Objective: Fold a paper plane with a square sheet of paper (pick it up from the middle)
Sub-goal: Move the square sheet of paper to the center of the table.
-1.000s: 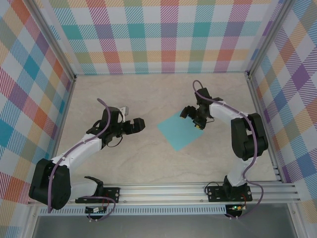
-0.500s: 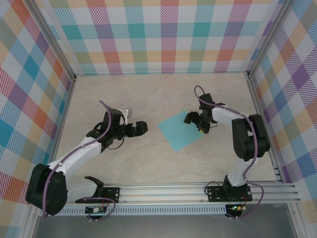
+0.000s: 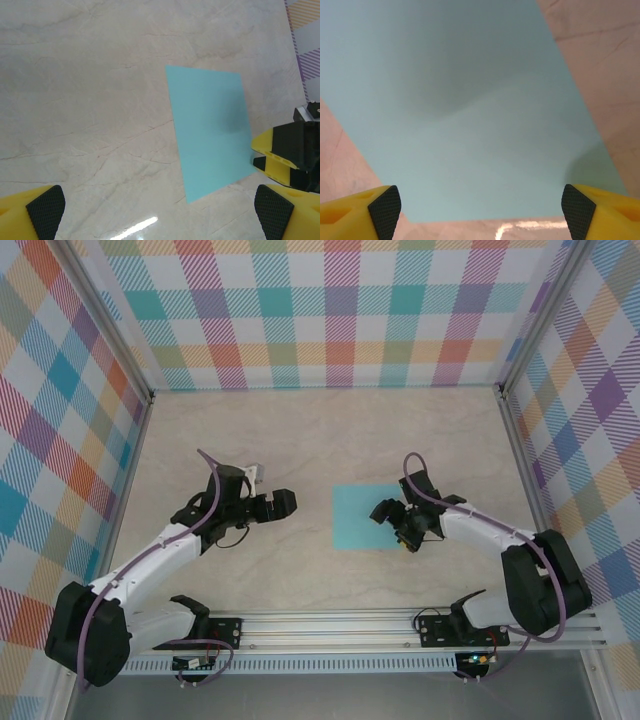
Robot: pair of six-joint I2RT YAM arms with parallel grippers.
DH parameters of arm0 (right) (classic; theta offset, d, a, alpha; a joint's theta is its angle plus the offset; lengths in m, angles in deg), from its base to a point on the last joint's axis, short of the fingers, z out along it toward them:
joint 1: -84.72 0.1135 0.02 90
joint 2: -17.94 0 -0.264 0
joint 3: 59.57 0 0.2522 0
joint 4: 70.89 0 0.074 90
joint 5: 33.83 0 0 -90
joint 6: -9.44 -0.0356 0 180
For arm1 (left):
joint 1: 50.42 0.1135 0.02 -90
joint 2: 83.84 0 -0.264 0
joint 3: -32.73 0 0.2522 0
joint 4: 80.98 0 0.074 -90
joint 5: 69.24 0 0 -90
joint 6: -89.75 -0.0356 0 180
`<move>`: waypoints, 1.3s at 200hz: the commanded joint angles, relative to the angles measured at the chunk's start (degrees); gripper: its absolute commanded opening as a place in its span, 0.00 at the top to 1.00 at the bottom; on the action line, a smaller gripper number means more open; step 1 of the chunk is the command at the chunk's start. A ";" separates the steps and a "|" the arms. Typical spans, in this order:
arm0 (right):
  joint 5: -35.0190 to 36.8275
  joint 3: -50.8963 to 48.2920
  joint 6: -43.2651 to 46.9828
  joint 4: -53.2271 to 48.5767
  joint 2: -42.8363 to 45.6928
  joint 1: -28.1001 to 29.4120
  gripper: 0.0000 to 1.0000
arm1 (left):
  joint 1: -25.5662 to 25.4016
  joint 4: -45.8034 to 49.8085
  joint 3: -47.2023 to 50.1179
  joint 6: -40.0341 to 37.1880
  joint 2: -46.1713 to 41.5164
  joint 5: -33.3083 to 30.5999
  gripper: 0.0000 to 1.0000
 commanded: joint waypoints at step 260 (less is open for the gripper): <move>20.59 29.56 20.45 -23.48 -14.61 11.53 0.00 | -0.96 -2.14 0.05 1.63 1.62 -6.09 0.00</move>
